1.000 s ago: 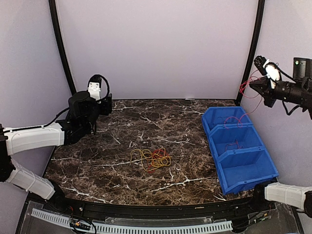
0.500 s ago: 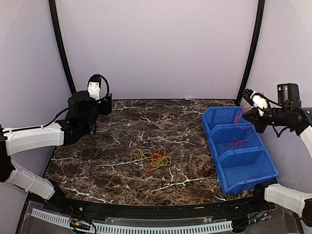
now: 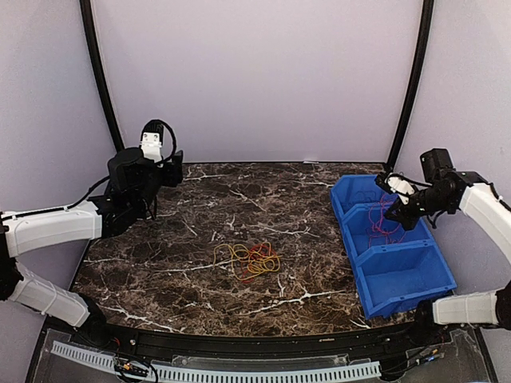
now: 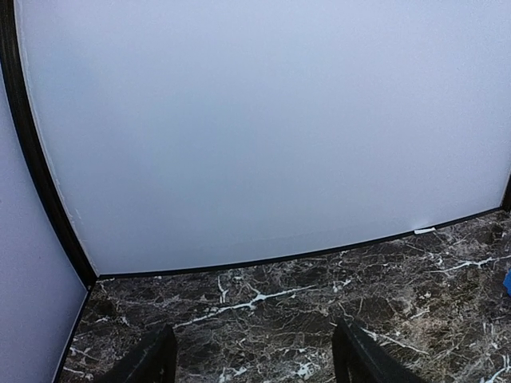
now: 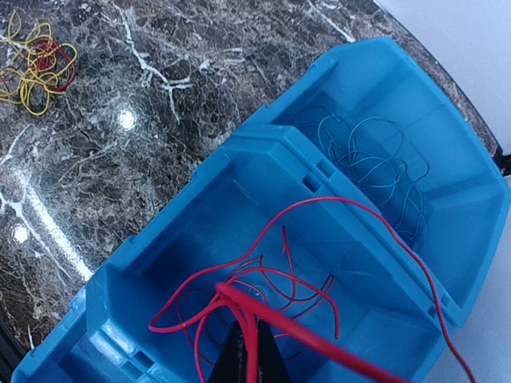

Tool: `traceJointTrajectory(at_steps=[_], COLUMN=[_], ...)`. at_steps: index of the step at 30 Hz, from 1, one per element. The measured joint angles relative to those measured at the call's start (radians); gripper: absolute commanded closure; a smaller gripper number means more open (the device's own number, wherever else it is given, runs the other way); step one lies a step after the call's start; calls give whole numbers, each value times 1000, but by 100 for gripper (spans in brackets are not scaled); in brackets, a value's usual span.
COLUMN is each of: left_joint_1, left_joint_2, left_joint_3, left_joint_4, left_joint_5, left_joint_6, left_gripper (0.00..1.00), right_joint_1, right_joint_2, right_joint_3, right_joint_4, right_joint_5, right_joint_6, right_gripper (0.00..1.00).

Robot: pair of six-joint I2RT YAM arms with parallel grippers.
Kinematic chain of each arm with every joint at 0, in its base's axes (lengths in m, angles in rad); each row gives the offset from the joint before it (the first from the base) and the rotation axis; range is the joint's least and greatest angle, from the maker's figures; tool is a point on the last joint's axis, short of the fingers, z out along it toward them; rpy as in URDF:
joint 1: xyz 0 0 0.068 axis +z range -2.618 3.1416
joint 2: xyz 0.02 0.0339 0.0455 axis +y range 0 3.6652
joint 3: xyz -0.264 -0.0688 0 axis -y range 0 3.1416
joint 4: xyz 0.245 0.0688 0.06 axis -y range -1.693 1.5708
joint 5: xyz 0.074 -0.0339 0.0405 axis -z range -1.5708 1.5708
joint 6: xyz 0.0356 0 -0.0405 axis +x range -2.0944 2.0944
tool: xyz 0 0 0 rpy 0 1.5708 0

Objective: Untangle the cables

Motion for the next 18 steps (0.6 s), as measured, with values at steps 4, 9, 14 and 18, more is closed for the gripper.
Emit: traceJointTrajectory(at_steps=[4, 9, 14, 18], left_joint_1=[0, 0, 0, 0], left_joint_2=[-4, -7, -7, -7], left_joint_3=[0, 0, 0, 0], left_joint_4=[0, -2, -3, -3], left_joint_5=[7, 18, 24, 31], left_joint_6=[-2, -10, -20, -25], left_gripper=[30, 30, 30, 30], right_joint_1=[-4, -9, -14, -20], right_joint_2=[69, 135, 217, 247], right_joint_3=[-11, -18, -14, 16], right_joint_4=[-3, -10, -42, -87], right_joint_5=[14, 32, 54, 77], right_joint_6=[-17, -24, -29, -40], right_gripper=[100, 92, 56, 50])
